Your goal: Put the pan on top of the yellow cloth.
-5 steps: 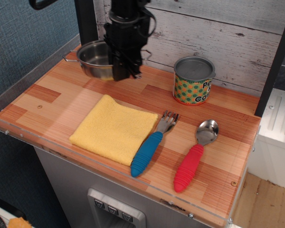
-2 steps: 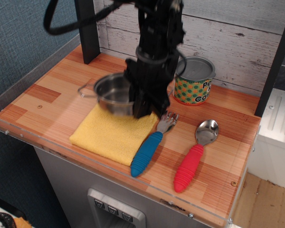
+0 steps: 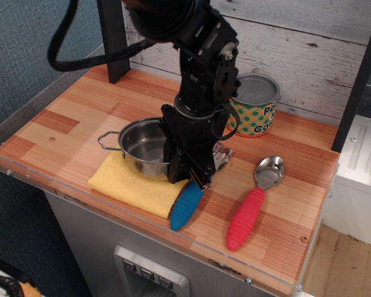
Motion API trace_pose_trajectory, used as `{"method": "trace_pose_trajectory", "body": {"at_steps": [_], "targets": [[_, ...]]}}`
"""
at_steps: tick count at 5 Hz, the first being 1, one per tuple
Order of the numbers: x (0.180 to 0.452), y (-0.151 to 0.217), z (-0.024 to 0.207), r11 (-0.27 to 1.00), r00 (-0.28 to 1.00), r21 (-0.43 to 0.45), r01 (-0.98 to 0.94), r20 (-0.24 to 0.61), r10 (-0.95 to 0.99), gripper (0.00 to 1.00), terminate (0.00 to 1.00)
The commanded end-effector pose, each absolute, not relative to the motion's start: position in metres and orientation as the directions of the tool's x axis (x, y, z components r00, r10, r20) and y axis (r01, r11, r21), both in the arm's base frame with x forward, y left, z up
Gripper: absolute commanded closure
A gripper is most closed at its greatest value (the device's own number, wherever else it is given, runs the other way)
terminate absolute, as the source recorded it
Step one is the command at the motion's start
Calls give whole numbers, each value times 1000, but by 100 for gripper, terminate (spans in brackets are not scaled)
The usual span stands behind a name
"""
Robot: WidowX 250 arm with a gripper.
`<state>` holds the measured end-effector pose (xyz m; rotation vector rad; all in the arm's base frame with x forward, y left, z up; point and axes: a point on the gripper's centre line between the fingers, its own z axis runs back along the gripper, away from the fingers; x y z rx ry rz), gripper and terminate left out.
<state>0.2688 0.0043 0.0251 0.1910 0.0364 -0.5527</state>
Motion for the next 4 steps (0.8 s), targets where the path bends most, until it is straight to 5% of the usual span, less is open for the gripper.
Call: {"method": "trace_pose_trajectory", "body": {"at_steps": [1,2,4], "targets": [[259,23,39,859,871,164,484,-1,-491,100,0],[259,28,39,869,873,116,481,21,-487,0,0],[264,33,53,882,884,106,459,38,-465,0,0]]}}
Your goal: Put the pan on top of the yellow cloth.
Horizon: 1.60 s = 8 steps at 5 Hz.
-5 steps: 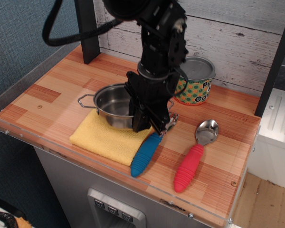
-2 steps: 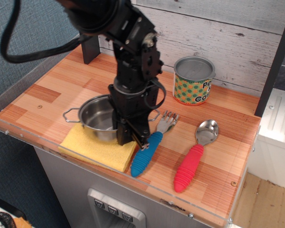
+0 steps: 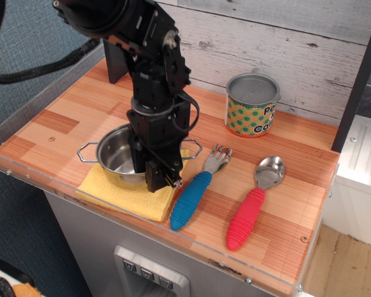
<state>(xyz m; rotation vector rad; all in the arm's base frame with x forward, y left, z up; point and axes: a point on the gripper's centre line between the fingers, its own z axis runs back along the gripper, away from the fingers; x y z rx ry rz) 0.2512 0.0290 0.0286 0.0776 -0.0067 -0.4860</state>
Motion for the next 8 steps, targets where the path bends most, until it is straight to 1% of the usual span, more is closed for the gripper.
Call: {"method": "trace_pose_trajectory", "body": {"at_steps": [1,2,3,4,5,6,7,8], "targets": [[269,35,75,890,888,94,446,79,-453,0,0],[274,35,94,906,901,81,416,102,-422,0,0],[287,35,102,919,909,63,388,140,-393,0,0],[301,39,109,955,938,59,291,178,-297,0,0],[313,46,117,993,963,15,118,241,-118,0,0],[322,52,124,1000,960,-23,7,280,0,0,0],[335,56,129,993,950,-31,-115,288,119,0,0],[336,58,128,982,925,-117,-151,334,182,0,0]]}}
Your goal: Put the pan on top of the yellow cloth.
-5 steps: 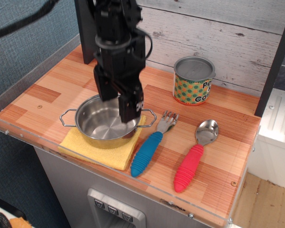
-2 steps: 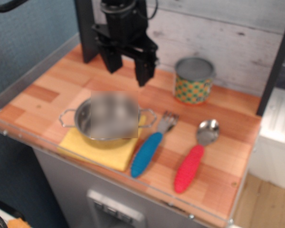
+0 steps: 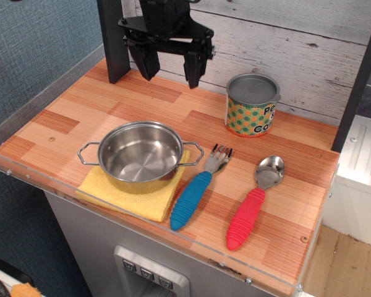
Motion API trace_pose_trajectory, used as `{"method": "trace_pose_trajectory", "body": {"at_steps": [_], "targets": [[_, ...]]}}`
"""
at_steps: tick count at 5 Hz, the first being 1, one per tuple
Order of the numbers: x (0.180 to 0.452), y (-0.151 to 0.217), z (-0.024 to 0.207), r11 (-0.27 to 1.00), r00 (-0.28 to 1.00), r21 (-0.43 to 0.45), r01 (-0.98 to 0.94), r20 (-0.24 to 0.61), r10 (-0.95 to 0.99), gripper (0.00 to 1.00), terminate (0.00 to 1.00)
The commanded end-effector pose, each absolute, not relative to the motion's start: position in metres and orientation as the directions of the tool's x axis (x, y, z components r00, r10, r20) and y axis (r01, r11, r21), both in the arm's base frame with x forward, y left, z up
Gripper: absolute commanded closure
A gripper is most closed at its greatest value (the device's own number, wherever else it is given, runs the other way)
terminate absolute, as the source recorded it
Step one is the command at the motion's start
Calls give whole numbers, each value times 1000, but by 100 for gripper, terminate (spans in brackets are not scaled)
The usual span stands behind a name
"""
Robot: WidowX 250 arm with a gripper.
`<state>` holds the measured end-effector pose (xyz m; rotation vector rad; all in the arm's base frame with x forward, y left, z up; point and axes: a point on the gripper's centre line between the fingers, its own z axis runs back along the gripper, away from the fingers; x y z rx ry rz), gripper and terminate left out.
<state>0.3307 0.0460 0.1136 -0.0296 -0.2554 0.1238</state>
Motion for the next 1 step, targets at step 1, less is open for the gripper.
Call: {"method": "trace_pose_trajectory", "body": {"at_steps": [1], "targets": [[336,58,128,982,925,-117,-151,334,182,0,100]]}}
